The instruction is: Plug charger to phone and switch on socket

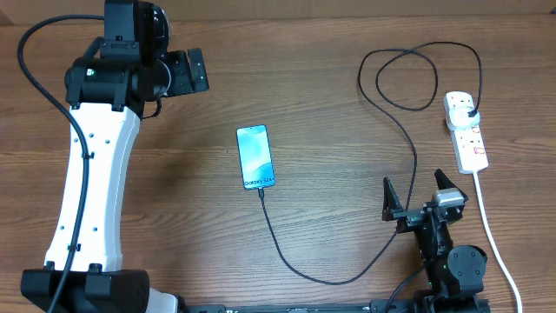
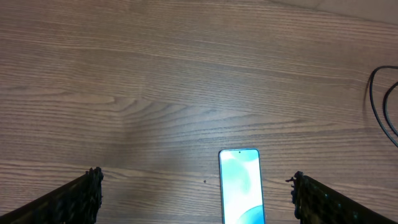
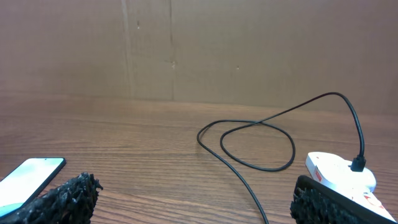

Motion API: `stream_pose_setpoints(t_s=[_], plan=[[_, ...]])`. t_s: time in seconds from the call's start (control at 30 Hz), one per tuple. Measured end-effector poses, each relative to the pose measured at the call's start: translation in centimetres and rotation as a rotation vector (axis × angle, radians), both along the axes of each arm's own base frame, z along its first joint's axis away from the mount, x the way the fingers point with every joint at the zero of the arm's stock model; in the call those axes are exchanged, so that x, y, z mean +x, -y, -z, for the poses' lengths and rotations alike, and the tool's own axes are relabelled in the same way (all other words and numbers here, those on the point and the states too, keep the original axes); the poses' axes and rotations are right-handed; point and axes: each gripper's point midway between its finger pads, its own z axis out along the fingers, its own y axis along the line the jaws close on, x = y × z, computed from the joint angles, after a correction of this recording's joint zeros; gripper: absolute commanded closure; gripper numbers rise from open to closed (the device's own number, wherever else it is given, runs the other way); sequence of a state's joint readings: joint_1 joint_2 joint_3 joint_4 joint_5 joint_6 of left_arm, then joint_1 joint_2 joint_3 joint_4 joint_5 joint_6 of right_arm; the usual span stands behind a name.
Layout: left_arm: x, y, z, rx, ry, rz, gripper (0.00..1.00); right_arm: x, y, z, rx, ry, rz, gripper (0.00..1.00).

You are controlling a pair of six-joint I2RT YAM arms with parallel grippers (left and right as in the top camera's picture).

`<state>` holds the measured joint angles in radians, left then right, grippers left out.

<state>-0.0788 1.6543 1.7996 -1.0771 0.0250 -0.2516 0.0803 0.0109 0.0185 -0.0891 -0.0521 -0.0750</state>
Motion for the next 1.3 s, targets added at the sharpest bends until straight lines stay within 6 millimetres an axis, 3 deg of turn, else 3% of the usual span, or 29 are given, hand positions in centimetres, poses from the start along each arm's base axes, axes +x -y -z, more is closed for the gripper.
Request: stream_pose_setpoints(t_s=[0.8, 1.13, 1.3], plan=[[0.0, 0.0, 0.0, 0.0, -0.001, 0.0, 0.0, 0.0, 0.0, 0.0, 0.0, 0.0, 0.0, 0.0], [-2.0, -0.1, 1.2, 0.007, -0.086, -0.002, 0.0, 0.0, 0.0, 0.0, -0.001, 0.0, 0.0, 0.0], [-3.5, 0.2, 1.5, 0.003, -0.033, 0.008, 0.0, 0.0, 0.0, 0.0, -0.001, 0.0, 0.001, 0.0]])
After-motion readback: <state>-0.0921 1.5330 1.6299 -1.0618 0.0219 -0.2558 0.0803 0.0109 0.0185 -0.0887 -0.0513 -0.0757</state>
